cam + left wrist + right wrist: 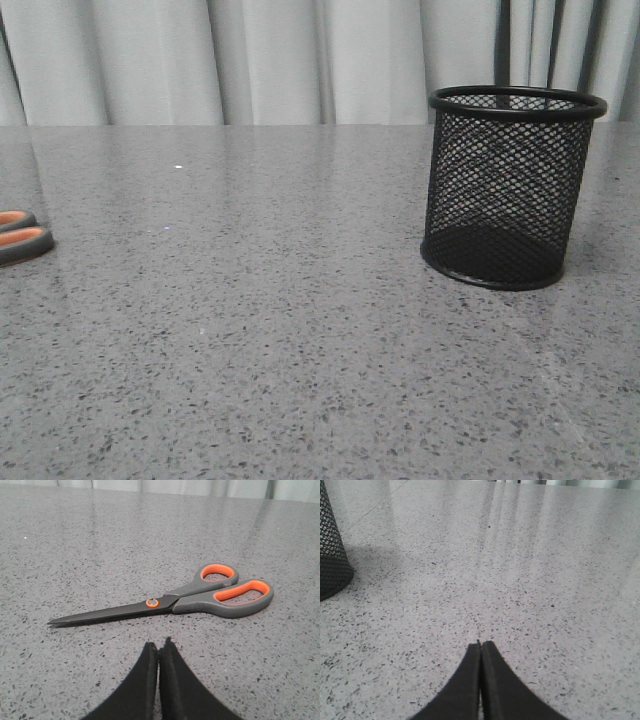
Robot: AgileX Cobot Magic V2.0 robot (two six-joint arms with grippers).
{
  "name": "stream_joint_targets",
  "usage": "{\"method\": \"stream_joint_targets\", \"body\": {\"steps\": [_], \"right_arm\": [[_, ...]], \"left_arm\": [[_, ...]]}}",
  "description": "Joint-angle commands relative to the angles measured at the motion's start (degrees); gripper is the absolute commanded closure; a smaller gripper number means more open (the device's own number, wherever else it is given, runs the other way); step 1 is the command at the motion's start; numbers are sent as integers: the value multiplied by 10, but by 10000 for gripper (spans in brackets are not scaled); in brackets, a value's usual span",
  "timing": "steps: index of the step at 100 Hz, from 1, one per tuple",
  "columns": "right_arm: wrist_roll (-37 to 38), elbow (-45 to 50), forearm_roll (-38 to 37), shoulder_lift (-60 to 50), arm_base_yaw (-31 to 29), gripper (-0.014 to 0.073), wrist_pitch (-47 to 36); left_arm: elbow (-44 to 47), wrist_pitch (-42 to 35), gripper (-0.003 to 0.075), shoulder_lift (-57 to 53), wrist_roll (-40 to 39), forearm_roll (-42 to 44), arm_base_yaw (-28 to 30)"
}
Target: Put scissors into bucket
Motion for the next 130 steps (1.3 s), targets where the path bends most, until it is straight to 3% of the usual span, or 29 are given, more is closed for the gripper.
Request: {"method": "stream_joint_targets", "body": {"steps": [1, 26, 44, 58, 78, 96, 116, 130], "right_arm": [[0, 7, -6, -11, -3, 654, -16], [0, 7, -6, -11, -3, 654, -37], [0, 7, 27, -11, -3, 654, -148], [0, 6, 159, -11, -3, 654, -248], [0, 6, 305, -11, -3, 654, -312], [0, 4, 336, -11, -3, 654, -310], [0, -39, 333, 1, -3, 654, -276], [0, -112, 260, 42, -3, 654, -195]], "left_arm": [[26, -41, 740, -10, -4, 9, 1], [26, -41, 740, -10, -4, 37, 1], [26, -42, 740, -10, -4, 35, 1], [26, -86, 740, -10, -4, -6, 1], [26, -205, 740, -10, -4, -189, 1], [22, -258, 739, -10, -4, -299, 1], [-1, -258, 739, -9, -4, -299, 0], [-49, -199, 709, 0, -4, -268, 0]]}}
